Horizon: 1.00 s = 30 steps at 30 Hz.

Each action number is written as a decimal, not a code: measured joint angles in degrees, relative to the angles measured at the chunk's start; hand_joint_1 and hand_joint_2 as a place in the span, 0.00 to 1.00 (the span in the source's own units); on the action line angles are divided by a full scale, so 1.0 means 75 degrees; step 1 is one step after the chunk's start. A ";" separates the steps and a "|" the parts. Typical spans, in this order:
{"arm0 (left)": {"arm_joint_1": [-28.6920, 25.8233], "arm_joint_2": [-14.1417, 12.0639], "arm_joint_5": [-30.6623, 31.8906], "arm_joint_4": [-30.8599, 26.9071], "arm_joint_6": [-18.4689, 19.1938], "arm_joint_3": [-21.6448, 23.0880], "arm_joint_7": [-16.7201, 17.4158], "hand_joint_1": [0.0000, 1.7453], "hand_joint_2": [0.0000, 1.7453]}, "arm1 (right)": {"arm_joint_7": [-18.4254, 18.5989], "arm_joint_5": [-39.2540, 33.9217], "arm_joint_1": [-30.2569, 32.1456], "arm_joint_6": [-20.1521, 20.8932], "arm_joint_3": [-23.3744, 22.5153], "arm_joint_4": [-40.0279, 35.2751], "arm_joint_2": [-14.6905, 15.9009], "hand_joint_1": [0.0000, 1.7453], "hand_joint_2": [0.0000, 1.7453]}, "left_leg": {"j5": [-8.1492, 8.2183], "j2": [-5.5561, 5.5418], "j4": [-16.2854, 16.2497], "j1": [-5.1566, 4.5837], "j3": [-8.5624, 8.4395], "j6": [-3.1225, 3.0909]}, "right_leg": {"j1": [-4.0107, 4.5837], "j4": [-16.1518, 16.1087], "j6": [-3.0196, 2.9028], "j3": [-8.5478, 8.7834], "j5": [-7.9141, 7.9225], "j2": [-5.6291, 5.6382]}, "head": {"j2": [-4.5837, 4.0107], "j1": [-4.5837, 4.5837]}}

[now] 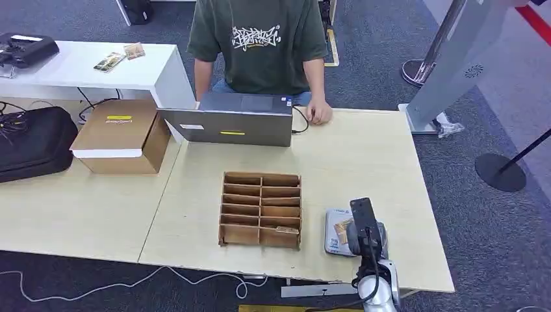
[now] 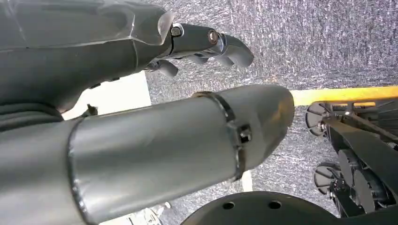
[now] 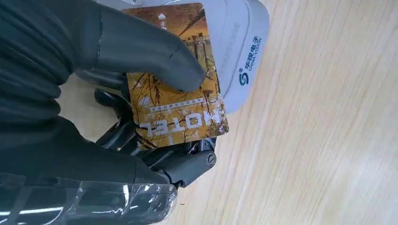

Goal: Pass the card to the sensor for recognition and then transmit it.

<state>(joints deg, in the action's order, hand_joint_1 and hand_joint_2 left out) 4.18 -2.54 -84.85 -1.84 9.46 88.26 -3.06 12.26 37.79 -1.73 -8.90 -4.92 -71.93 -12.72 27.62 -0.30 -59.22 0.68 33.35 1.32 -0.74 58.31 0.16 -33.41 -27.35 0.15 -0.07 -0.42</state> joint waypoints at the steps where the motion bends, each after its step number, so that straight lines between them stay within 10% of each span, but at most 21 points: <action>1: 0.0002 0.0000 0.0003 0.0000 -0.0009 0.0000 0.0000 0.00 0.00 | -0.0009 0.0000 -0.0003 -0.0003 0.0000 0.0003 0.0000 1.00 1.00 | 0.0000 0.0000 0.0000 0.0000 -0.0001 0.0000 | 0.0000 0.0000 0.0000 0.0001 0.0000 0.0000 | 0.0000 0.0000; 20: -0.0006 0.0143 -0.0239 0.0000 -0.0099 0.0000 -0.0254 0.00 0.00 | -0.1886 0.1458 0.0468 -0.2489 0.0283 -0.2358 -0.0041 1.00 1.00 | 0.0001 -0.0004 0.0000 -0.0003 0.0014 -0.0001 | -0.0001 0.0000 0.0001 -0.0010 -0.0001 -0.0004 | 0.0000 -0.0003; 30: -0.0004 0.0198 -0.0052 0.0000 -0.0143 0.0000 -0.0420 0.00 0.00 | -0.2410 0.5344 0.0596 -0.3981 0.0399 -0.3445 -0.0070 1.00 1.00 | 0.0000 -0.0004 0.0000 -0.0002 0.0013 -0.0001 | -0.0001 0.0001 0.0001 -0.0009 -0.0001 -0.0005 | 0.0000 0.0000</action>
<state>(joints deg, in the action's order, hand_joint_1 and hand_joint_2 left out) 4.15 -1.05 -85.24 -1.84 8.39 88.26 -6.21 -5.81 77.87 2.74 -38.75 -1.92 -97.77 -13.25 27.62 -0.34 -59.22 0.67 33.45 1.32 -0.74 58.32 0.18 -33.48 -27.35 0.12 -0.07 -0.42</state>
